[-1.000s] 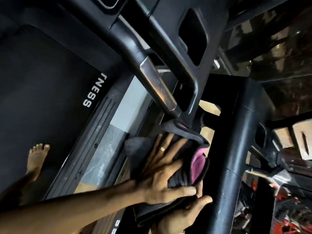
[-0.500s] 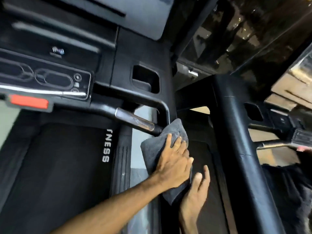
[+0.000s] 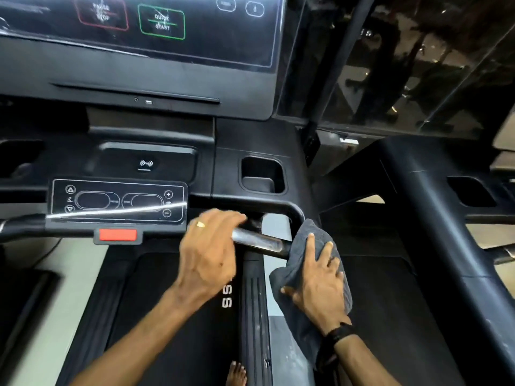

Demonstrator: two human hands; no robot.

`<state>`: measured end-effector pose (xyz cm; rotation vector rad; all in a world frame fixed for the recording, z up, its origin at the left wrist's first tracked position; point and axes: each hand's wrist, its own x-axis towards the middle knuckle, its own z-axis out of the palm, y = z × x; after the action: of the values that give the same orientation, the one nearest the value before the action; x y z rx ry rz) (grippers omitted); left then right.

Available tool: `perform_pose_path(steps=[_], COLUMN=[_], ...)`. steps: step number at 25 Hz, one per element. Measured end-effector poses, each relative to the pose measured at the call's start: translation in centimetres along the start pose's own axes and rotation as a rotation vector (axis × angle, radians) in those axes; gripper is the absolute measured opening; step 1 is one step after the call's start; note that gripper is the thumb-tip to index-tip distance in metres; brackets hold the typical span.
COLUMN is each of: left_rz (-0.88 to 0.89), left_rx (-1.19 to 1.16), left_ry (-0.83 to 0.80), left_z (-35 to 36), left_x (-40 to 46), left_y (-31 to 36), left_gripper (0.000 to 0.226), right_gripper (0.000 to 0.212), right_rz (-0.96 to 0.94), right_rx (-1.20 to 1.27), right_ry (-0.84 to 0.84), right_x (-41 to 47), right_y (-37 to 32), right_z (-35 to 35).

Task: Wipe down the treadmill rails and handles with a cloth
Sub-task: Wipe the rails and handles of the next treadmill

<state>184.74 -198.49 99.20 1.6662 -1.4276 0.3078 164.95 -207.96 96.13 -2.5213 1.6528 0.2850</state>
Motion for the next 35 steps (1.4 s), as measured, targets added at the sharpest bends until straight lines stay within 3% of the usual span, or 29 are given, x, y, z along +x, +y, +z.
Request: perform_pose_path(steps=[4, 8, 10, 12, 18, 22, 27, 32, 35], left_rz=[-0.081, -0.077, -0.065, -0.056, -0.128, -0.137, -0.262, -0.349, -0.390], left_rx=[0.246, 0.322, 0.337, 0.349, 0.459, 0.458, 0.405, 0.323, 0.292], left_ry=[0.122, 0.142, 0.145, 0.149, 0.077, -0.050, -0.312, -0.257, -0.275], left_z=[-2.9, -3.6, -3.6, -4.1, -5.7, -5.4, -7.2, -10.5, -10.2], left_x=[3.6, 4.7, 4.9, 4.8, 4.3, 4.1, 4.3, 3.7, 3.9], left_y=[-3.7, -5.2, -5.3, -5.4, -6.7, -8.3, -11.5, -14.2, -14.0], left_gripper=[0.029, 0.027, 0.026, 0.025, 0.022, 0.028, 0.057, 0.065, 0.069], right_gripper=[0.113, 0.085, 0.081, 0.081, 0.059, 0.072, 0.047, 0.054, 0.056], right_rz=[-0.212, -0.689, -0.821, -0.885, -0.793, -0.743, -0.585, -0.541, -0.517], right_rx=[0.003, -0.046, 0.033, 0.043, 0.059, 0.093, 0.141, 0.054, 0.035], right_ry=[-0.010, 0.131, 0.079, 0.139, 0.340, 0.363, 0.166, 0.083, 0.156], right_x=[4.0, 6.4, 7.3, 7.7, 6.2, 6.3, 6.5, 6.8, 6.5], right_y=[0.4, -0.4, -2.7, -6.6, -17.3, -12.0, -3.7, -6.5, -9.3], right_z=[-0.5, -0.9, -2.1, -2.7, -2.5, -1.2, -0.9, -2.8, -2.9])
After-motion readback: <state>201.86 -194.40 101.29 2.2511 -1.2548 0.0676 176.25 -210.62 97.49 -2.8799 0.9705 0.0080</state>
